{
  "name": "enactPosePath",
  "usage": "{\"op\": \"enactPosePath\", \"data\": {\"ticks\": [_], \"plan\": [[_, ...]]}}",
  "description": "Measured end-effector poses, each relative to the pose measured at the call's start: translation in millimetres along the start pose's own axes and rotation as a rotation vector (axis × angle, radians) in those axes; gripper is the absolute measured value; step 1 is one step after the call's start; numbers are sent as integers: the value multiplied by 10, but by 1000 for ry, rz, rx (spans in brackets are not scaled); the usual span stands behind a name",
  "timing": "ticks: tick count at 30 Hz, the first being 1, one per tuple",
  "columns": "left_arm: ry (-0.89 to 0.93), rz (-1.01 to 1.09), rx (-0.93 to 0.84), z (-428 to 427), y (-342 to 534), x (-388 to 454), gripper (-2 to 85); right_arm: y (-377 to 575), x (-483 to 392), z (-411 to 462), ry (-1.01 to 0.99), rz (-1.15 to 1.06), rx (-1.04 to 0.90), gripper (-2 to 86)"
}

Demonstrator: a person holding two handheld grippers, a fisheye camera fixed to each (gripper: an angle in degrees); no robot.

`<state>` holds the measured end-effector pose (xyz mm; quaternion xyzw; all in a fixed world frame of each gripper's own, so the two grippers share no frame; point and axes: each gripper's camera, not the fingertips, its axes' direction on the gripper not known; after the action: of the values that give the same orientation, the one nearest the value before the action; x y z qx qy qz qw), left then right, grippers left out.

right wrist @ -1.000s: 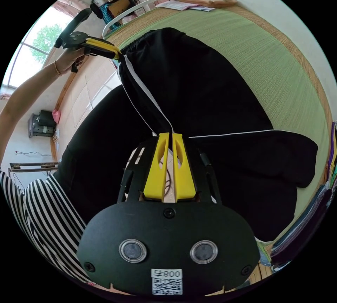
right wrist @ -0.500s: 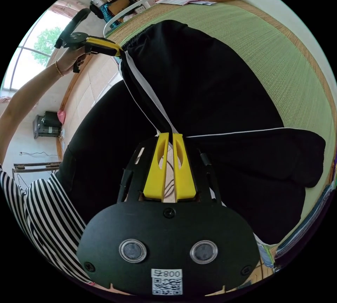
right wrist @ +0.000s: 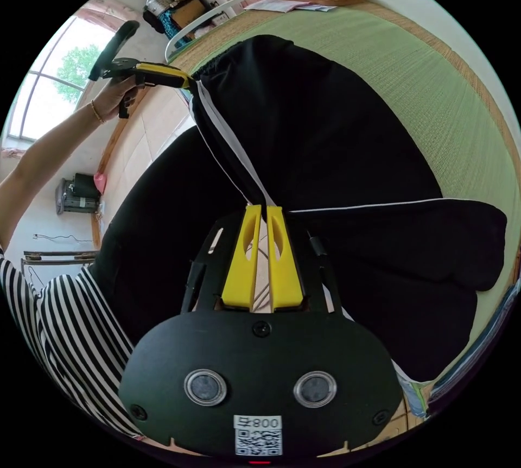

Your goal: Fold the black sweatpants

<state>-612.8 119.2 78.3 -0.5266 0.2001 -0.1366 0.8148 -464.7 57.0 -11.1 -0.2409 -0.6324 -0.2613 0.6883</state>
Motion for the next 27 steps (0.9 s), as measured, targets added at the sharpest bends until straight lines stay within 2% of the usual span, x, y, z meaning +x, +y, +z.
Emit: {"op": "enactPosePath", "data": {"ticks": [6,12,19,22,27], "plan": [[14,-7,52,2,-17,46,22,6,93,229,-15,29,8,23],[43,-103,158,39,-6,78,47,51,242,412,-51,57,19,25],[175,-242,290,130,-30,106,57,108,397,582,-58,58,19,27],[255,-189,311,194,-163,307,51,153,495,665,-70,65,19,29],[291,2,220,423,-619,852,43,273,698,764,-107,87,36,31]]}}
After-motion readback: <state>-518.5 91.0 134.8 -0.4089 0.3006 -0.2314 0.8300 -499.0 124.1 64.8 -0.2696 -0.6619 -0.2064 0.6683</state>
